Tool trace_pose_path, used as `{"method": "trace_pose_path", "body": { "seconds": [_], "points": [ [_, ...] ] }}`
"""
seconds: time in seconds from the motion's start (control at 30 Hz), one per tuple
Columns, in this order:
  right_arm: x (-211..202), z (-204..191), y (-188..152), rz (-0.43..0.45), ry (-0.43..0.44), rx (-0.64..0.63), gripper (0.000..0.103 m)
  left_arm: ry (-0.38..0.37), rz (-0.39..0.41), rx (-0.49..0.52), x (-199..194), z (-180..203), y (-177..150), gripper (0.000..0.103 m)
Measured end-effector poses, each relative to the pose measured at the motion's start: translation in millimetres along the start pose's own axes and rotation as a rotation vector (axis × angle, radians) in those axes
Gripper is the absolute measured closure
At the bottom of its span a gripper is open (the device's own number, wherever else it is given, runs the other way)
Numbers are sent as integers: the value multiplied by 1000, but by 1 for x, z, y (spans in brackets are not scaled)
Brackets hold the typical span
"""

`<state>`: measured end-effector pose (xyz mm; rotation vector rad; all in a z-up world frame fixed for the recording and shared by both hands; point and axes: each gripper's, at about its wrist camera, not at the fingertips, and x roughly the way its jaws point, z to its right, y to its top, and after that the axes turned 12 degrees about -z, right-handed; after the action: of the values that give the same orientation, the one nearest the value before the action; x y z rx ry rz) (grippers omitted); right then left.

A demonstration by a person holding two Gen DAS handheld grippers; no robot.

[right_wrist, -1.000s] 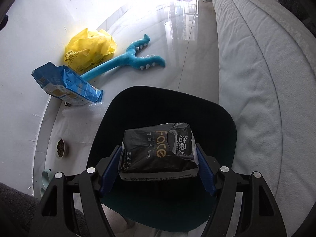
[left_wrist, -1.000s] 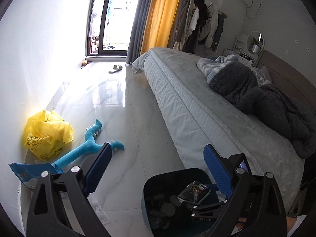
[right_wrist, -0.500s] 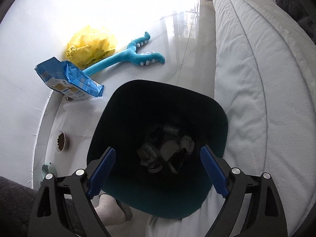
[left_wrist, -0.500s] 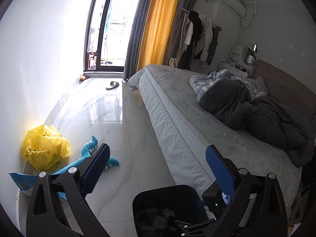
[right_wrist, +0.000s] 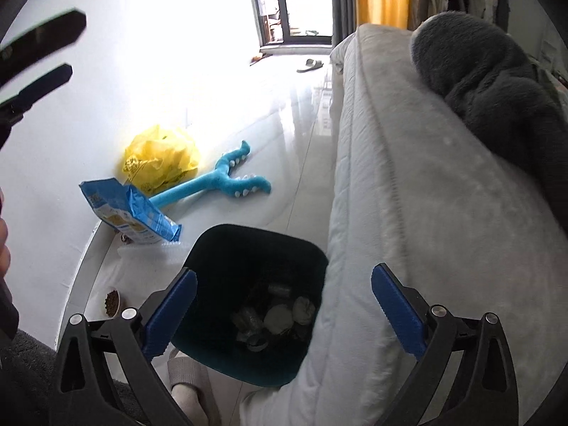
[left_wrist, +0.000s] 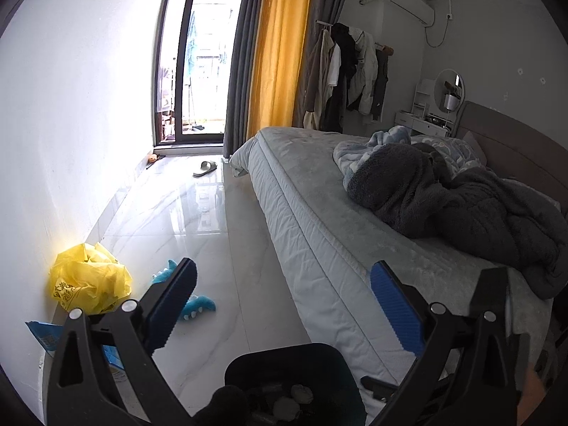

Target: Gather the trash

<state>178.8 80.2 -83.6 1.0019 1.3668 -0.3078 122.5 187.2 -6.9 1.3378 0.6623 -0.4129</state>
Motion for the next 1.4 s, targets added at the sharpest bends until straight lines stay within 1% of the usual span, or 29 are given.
{"method": "trace_pose_path", "body": {
  "seconds": [0.1,0.2,0.27,0.33,0.5,0.57,0.67,0.77,0.93,1.03,1.1,1.23,1.3,1.4],
  "points": [
    [-27,20,-6,69,-46,31,3,20,13,24,-2,15,-2,3],
    [-62,41,-17,165,-109,72,3,17,25,36,-8,29,-5,3],
    [-88,53,-31,235,-171,95,3,17,26,31,-13,36,-13,3],
    [-112,65,-46,286,-207,126,3,-1,23,28,-19,43,-20,3],
    [-164,87,-80,360,-253,194,3,-33,29,88,-40,74,-28,3],
    [-184,91,-95,390,-276,196,3,-32,28,113,-48,85,-32,3],
    [-210,95,-116,423,-310,200,3,-54,10,133,-58,97,-38,3],
    [-229,102,-141,451,-308,223,3,-74,-14,139,-67,105,-47,3],
    [-249,116,-185,467,-317,320,3,-70,-44,146,-76,109,-63,3],
    [-259,118,-209,471,-325,343,3,-63,-55,169,-83,114,-75,3],
    [-261,121,-221,473,-301,349,3,-61,-65,161,-84,114,-82,3],
    [-255,118,-234,485,-244,341,3,-36,-59,159,-87,111,-89,3],
    [-253,119,-233,482,-216,337,3,-30,-52,147,-89,105,-91,3],
    [-249,117,-228,468,-179,312,3,-14,-64,124,-87,100,-92,3]
  ]
}}
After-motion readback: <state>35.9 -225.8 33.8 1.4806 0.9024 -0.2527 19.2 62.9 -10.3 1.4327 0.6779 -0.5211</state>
